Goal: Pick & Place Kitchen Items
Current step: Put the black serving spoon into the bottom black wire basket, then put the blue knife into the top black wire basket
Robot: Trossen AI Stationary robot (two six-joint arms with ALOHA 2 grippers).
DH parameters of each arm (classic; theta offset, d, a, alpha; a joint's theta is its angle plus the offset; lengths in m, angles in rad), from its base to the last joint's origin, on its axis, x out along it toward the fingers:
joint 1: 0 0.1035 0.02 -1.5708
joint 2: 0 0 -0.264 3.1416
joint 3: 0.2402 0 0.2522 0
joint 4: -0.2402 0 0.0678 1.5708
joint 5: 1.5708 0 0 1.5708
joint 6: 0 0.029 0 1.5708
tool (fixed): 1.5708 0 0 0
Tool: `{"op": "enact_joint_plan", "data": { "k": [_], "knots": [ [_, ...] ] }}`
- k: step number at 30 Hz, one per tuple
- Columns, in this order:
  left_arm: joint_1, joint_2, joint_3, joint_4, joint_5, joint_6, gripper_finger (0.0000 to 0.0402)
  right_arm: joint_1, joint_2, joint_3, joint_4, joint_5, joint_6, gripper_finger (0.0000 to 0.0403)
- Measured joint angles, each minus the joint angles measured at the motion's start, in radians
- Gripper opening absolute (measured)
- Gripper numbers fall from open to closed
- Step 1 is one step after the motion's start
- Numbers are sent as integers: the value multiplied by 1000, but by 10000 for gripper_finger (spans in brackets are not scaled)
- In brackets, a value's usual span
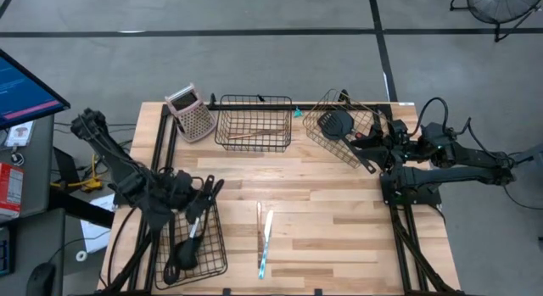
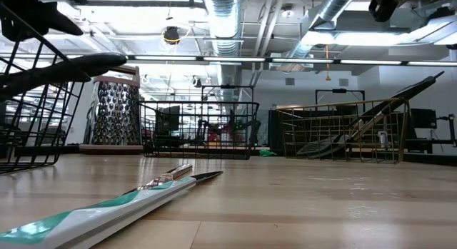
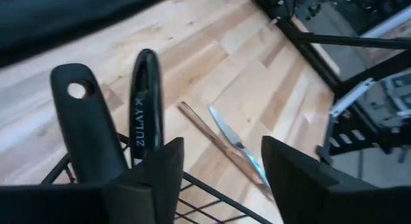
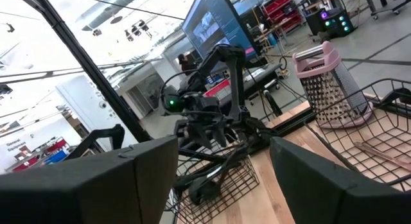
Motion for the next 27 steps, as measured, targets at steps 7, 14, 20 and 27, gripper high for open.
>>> {"op": "enact_joint_plan", "data": {
  "k": [7, 14, 20, 27],
  "knots": [
    [0, -141, 0, 59, 29, -2, 208, 0, 0, 0, 1, 8, 1, 244],
    [6, -235, 0, 466, -75, 283, 195, 0, 0, 0, 1, 8, 2, 244],
    [82, -202, 0, 973, -115, 747, 198, 0, 0, 0, 2, 30, 14, 244],
    [184, -99, 1, 1179, -51, 975, 209, 0, 10, 0, 1, 32, 38, 244]
  ]
}}
